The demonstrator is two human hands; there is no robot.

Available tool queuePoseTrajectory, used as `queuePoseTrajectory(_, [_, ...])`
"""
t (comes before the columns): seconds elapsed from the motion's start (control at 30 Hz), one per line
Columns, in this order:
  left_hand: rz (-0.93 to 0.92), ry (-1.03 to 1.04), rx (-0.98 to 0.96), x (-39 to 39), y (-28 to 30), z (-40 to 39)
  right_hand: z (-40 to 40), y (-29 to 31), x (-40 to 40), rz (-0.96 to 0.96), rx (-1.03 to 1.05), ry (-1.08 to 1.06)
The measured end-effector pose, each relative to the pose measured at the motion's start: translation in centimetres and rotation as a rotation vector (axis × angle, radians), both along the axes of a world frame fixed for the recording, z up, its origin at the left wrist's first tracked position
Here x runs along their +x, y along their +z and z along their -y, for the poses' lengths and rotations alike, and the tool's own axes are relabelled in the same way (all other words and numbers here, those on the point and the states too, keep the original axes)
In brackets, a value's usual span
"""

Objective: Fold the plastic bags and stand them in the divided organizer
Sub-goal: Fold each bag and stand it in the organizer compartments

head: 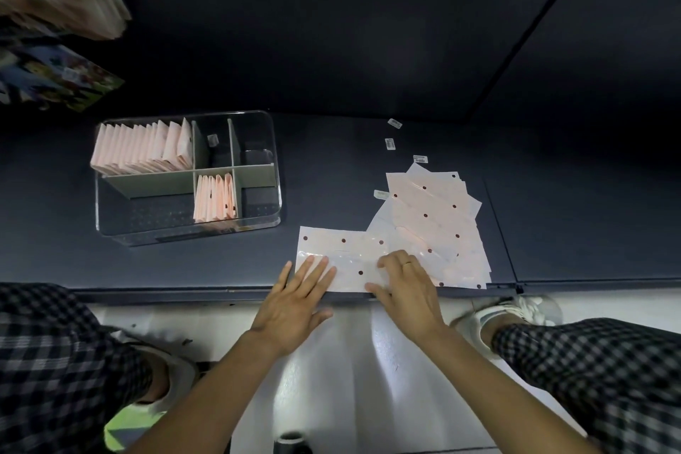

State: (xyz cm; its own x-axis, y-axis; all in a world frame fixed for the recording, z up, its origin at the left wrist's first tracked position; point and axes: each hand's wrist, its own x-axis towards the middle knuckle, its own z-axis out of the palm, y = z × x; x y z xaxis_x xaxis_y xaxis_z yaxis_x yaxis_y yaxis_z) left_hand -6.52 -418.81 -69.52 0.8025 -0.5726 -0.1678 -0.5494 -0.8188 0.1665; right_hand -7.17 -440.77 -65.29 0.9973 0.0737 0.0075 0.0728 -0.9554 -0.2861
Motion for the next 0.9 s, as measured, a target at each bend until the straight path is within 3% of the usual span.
queuePoseTrajectory(0.1, [-0.026,0.002,0.025,0.2,-0.2,0.1,1.2,-0.8,-0.2,-0.058,0.044,0.173])
queuePoseTrajectory(0.27, [-0.073,0.034,-0.073,0.5,0.3,0.1,2.4,-1.9,-0.2,-0.134,0.187,0.117])
queuePoseTrajectory(0.47, [-0.093,0.142,-0.303,1.1,0.8,0.0,2.8,-1.6,-0.1,-0.090,0.136,0.149])
queuePoseTrajectory(0.63, [-0.092,0.379,-0.487,1.9,1.7,-0.7,2.8,-0.1,1.0,-0.287,0.320,0.074])
queuePoseTrajectory(0.77, [-0.265,0.630,-0.628,3.3,2.6,-0.9,2.9,0.1,1.6,-0.370,0.541,-0.082])
queuePoseTrajectory(0.9, [-0.366,0.687,-0.664,3.8,3.2,-1.0,2.7,-0.5,2.6,-0.359,0.615,-0.259])
